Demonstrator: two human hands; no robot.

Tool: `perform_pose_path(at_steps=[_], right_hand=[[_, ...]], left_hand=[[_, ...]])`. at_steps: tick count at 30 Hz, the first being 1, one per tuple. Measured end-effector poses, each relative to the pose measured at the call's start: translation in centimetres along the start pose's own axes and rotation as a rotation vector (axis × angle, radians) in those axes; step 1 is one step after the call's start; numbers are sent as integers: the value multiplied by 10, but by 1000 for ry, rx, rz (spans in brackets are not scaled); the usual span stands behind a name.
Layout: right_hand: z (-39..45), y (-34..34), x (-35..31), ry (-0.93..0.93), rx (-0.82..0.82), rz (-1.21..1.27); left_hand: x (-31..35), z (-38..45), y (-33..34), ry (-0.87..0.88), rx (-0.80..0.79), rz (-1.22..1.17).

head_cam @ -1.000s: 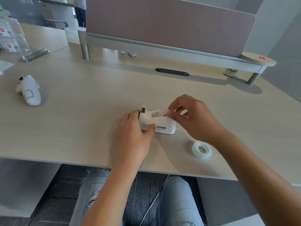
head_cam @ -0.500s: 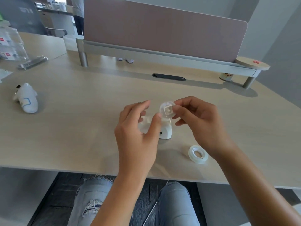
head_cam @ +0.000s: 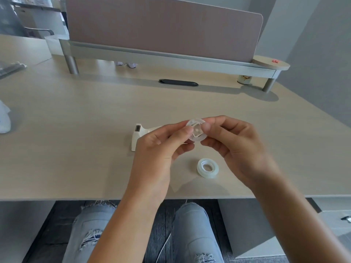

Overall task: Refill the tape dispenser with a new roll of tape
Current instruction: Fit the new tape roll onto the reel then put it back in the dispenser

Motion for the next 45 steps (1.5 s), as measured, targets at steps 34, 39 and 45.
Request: perform_pose_path(at_steps=[34, 39, 45], right_hand=[[-11, -16, 44, 406, 20, 399], [-20, -35, 26, 4, 366, -336], [-27, -27, 23, -190, 359, -578]], left_hand=[[-50, 0, 13, -182, 150, -141], [-50, -1, 10, -114, 208, -83], [-51, -5, 12, -45, 192, -108]])
Point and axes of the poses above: each hand's wrist, its own z-axis towards the middle knuckle, its own y-axis out of the palm, x = y × z, the point moved 5 cm from there along z, towards the middle knuckle, and after that the axes turned 15 degrees about -z, right-handed, at the moved point
